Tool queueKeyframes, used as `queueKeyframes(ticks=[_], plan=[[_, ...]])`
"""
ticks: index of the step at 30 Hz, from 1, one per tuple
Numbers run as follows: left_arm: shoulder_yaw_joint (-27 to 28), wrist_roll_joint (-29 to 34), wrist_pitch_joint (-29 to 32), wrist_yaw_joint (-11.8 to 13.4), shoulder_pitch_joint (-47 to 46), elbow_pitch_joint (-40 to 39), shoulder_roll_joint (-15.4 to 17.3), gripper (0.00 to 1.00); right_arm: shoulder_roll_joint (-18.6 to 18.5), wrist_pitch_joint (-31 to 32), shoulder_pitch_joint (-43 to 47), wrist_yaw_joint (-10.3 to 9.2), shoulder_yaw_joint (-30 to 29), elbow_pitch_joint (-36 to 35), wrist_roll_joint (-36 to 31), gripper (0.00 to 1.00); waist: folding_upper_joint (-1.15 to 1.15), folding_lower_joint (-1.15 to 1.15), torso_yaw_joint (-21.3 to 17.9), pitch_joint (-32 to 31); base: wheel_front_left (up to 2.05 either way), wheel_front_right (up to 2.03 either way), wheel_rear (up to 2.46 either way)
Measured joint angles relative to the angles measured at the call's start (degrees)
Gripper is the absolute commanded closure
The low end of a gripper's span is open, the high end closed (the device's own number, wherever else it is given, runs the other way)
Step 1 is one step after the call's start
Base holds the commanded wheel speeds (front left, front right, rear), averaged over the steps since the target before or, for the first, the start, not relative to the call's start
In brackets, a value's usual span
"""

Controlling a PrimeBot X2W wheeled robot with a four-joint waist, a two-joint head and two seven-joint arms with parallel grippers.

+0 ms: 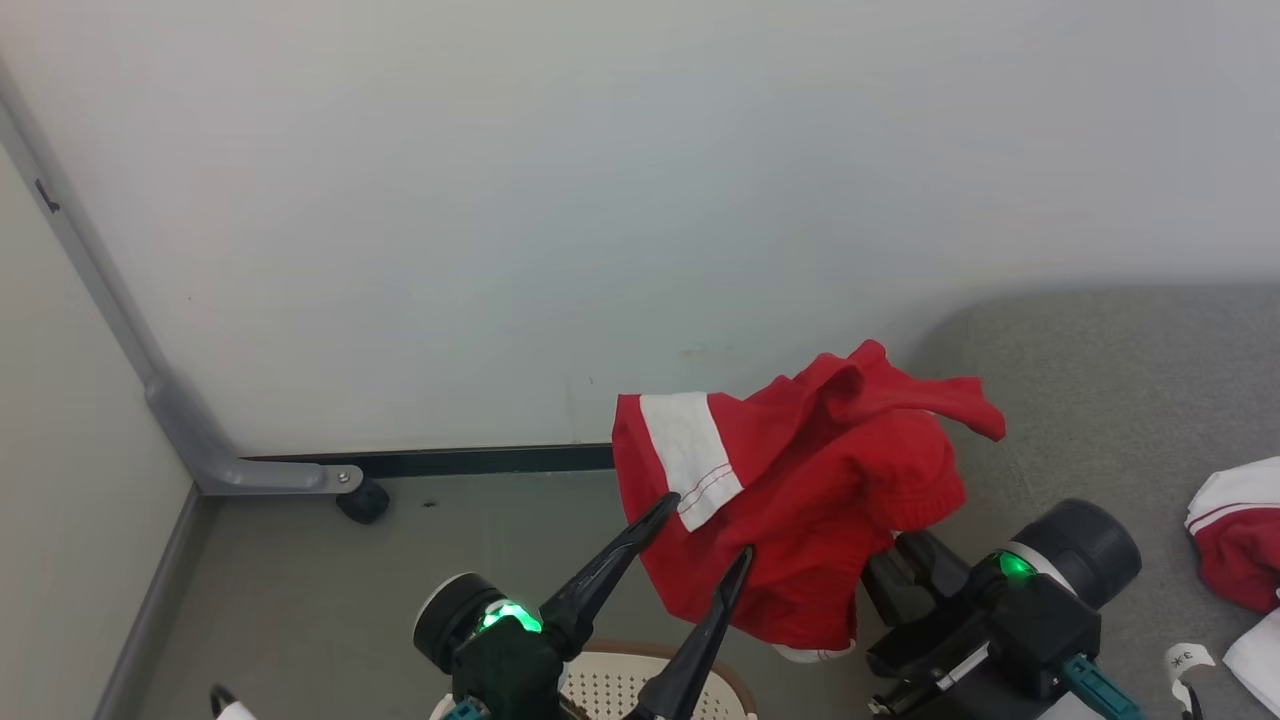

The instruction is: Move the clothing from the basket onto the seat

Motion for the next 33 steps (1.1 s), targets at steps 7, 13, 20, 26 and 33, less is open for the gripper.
queueKeyframes(ticks=[7,13,20,26,33], plan=[[1.6,0.0,0.0,0.7,1.3,2.9,0.6,0.00,-0.1,0.0,1.1,-0.52,-2.8,-0.3,0.1,1.00,0.00,0.00,0.0,-0.2,0.00,0.00,0.00],[2.5,0.1,0.0,0.7,2.2,5.0,1.5,0.00,-0.4,0.0,1.5,-0.96,-5.2,-1.0,0.1,1.00,0.00,0.00,-0.1,-0.4,0.00,0.00,0.00],[2.6,1.0,0.0,0.7,2.7,7.3,2.4,0.00,-0.6,0.0,2.9,-1.44,-7.5,-2.0,0.1,1.00,0.00,0.00,-0.2,-0.5,0.00,0.00,0.00],[2.0,2.9,0.0,0.7,3.7,9.3,3.1,0.00,-1.0,0.0,3.5,-1.52,-9.5,-2.7,0.0,1.00,0.00,0.00,-0.5,-0.6,0.00,0.00,0.00],[0.4,3.6,0.0,0.6,4.9,10.7,3.4,0.00,-1.0,0.0,4.6,-1.54,-10.8,-3.1,-0.1,1.00,0.00,0.00,-0.9,-0.6,0.00,0.00,0.00]])
